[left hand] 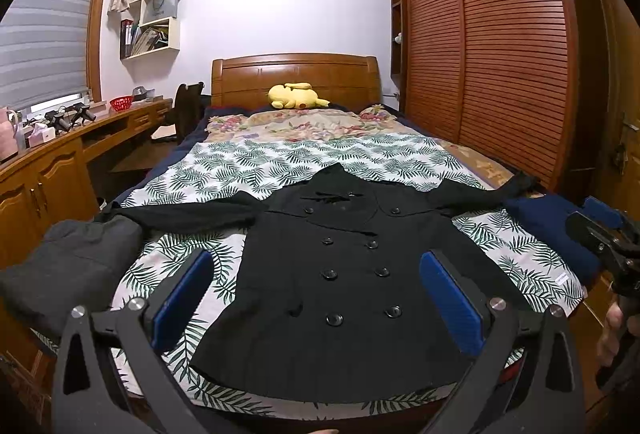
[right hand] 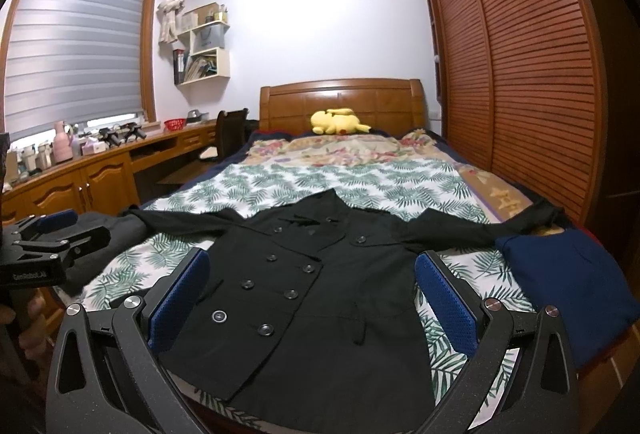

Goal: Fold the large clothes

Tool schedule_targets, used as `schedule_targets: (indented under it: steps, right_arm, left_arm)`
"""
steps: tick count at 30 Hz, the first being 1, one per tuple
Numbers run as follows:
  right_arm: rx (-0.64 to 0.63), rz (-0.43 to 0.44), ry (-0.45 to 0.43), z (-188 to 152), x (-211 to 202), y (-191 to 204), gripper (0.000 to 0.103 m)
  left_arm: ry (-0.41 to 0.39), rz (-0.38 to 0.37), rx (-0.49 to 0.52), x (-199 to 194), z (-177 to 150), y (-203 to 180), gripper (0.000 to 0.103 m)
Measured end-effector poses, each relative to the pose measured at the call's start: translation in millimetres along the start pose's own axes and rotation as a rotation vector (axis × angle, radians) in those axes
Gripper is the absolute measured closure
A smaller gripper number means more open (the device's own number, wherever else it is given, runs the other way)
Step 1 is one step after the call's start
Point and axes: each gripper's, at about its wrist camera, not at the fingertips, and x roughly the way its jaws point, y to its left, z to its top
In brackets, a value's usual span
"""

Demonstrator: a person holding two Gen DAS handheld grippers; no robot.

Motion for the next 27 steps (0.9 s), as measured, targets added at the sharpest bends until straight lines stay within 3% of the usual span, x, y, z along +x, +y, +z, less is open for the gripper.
schedule_targets:
  steps: [27]
  right_arm:
    - [0.003, 0.003, -0.001, 1.4, -2.4, 2.0, 0.000]
  left_arm:
    - [-0.004, -0.004, 0.002, -3.1, 3.4, -5.8, 0.000]
